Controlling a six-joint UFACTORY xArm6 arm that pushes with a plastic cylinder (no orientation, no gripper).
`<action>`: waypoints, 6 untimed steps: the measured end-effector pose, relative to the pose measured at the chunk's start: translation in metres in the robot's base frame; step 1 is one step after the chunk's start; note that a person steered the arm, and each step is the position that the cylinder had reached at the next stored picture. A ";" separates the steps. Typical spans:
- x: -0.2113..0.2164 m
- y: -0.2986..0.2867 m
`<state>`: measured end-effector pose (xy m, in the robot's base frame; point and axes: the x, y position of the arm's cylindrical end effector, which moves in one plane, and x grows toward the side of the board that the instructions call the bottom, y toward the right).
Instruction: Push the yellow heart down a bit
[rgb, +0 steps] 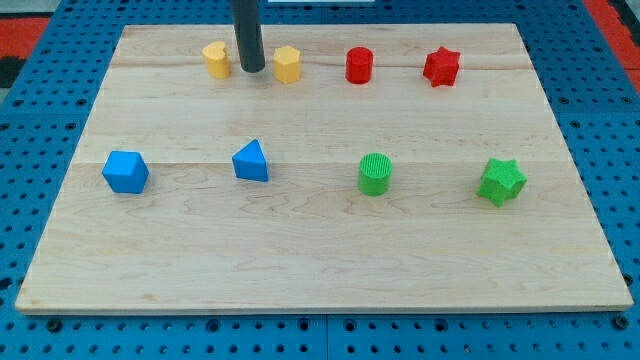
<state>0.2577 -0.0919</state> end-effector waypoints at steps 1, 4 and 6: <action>-0.048 -0.006; -0.020 -0.038; 0.008 -0.062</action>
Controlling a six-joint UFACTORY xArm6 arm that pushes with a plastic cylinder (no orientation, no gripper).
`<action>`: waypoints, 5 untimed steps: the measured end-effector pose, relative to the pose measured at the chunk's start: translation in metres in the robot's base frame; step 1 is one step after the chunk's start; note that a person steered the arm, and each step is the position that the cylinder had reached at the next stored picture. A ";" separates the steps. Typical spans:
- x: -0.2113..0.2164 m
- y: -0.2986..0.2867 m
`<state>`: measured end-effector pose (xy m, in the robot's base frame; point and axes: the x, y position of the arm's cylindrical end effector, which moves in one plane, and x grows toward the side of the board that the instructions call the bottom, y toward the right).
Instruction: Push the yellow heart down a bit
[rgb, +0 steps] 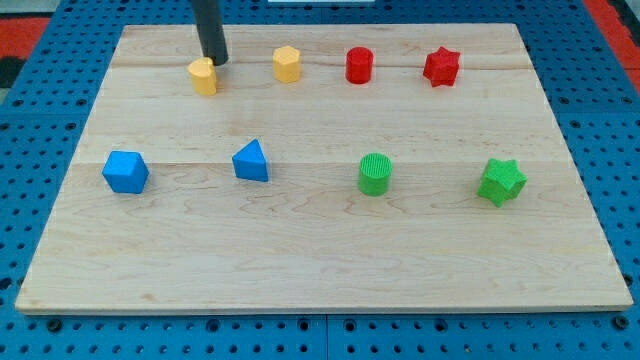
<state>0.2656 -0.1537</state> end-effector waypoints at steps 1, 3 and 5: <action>0.002 -0.024; 0.037 0.004; 0.052 -0.004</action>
